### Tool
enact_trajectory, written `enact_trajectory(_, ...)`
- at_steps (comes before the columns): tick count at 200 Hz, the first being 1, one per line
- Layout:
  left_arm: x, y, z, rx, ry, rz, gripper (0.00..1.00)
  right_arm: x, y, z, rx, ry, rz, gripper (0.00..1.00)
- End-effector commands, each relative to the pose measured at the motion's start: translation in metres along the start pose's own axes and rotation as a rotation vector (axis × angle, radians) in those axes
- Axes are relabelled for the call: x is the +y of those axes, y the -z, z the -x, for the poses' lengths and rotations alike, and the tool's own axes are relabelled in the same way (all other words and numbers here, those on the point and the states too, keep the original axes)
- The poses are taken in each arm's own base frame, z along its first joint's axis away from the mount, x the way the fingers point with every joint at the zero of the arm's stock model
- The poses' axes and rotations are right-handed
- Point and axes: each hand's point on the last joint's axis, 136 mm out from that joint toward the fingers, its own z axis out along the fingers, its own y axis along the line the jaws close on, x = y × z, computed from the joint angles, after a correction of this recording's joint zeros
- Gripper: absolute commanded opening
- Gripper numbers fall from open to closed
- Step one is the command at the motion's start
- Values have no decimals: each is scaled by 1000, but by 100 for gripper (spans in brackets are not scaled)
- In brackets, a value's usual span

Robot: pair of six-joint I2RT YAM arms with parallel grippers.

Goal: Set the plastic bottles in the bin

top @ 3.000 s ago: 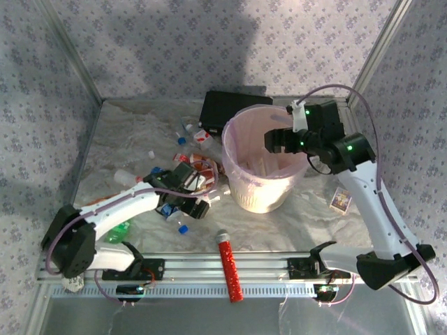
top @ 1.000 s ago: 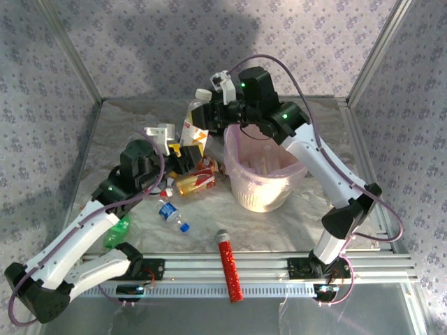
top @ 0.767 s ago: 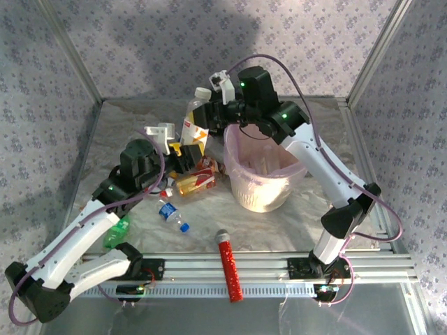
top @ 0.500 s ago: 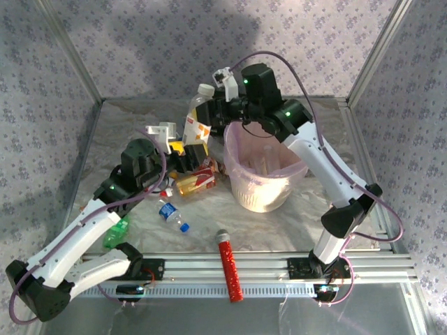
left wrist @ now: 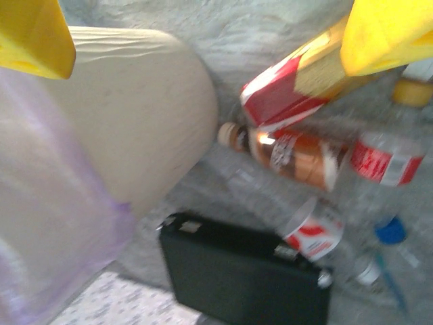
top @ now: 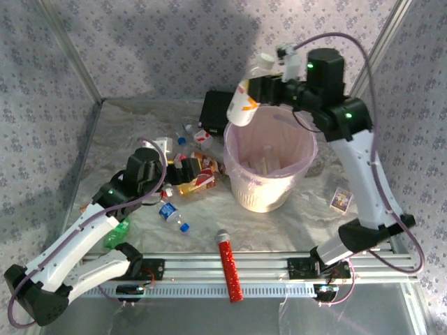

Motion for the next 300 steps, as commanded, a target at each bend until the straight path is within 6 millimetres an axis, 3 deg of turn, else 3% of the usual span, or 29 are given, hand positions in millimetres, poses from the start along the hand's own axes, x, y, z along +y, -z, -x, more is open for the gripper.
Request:
enact_trajectory(1,34,2,-27,71,72,140,100,-15,38,-3,1,24,-87,54)
enact_trajectory(29,66,4,-61,176,130,281,100,-36,68,-18,26,21,-189,52)
enact_trajectory(52,90,11,-81,239,164,401,98,-44,72,-43,96,17,-234,51)
enact_trajectory(147,120,14,-151,340,439,462,93,-66,13,-192,458,33,-357,49)
enact_trajectory(193,129,8,-168,335,486,449,93,-84,-8,-244,528,-33,-382,49)
enact_trajectory(214,128,0,-181,367,516,428,93,-86,-11,-248,510,-45,-383,51)
enact_trajectory(246,126,-8,-183,369,528,406,93,-83,-4,-236,472,-30,-373,76)
enact_trajectory(264,126,-10,-184,365,531,400,93,-78,2,-222,450,-10,-362,83)
enact_trajectory(300,127,-14,-192,380,557,392,92,-65,22,-183,331,2,-349,86)
